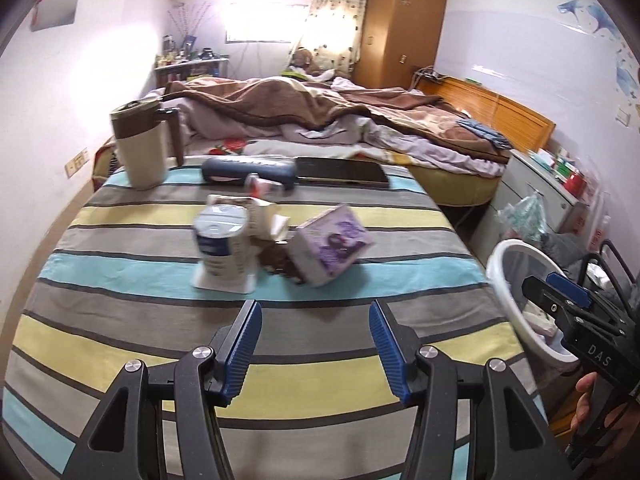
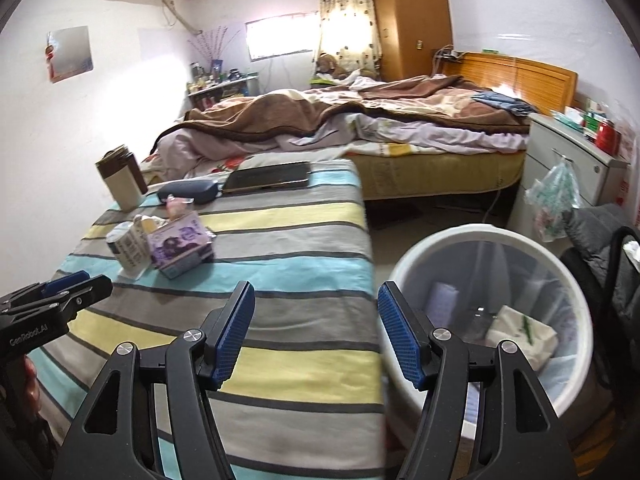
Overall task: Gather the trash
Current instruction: 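Withdraw both open tools from the bin back toward the bed cover, then grasp the white formula can with the left tool while the right tool grasps the purple milk carton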
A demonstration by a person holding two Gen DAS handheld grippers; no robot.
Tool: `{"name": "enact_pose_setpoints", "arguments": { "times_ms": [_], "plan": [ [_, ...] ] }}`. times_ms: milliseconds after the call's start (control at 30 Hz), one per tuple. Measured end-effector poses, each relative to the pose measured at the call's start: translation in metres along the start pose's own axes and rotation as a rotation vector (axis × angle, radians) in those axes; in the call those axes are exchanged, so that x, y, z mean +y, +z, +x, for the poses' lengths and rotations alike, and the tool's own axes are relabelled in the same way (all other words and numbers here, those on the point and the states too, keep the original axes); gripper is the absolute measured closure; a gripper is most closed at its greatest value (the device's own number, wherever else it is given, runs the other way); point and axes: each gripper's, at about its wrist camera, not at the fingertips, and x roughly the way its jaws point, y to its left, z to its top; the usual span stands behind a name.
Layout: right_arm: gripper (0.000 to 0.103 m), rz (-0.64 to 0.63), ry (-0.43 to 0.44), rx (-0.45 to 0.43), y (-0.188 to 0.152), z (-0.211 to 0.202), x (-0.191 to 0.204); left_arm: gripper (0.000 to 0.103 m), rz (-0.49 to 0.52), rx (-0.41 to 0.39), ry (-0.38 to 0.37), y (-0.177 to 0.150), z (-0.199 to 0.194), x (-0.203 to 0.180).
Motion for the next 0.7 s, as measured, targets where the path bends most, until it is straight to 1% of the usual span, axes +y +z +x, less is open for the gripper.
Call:
{"name": "enact_pose_setpoints", "arguments": {
  "times_ms": [133,233,400,600,700],
  "plan": [
    [0.037,-0.008,0.032,0.013,0.002,0.009,0.014,0.047,-0.021,0.003,0.026,0.004,0.002,0.020],
    [0.037,-0.016,0.035,0.023,0.004,0.016,0.021,0.047,-0.037,-0.001,0.035,0.008,0.005,0.033],
    [0.037,-0.019,0.054,0.035,0.010,0.025,0.036,0.045,-0.055,0.020,0.065,0.018,0.020,0.055],
    [0.037,-0.011,0.076,0.060,0.013,0.039,0.050,0.045,-0.047,0.041,0.069,0.032,0.042,0.067],
    [0.037,-0.001,0.086,0.073,0.015,0.046,0.054,0.045,-0.043,0.050,0.048,0.038,0.055,0.069]
  ]
}}
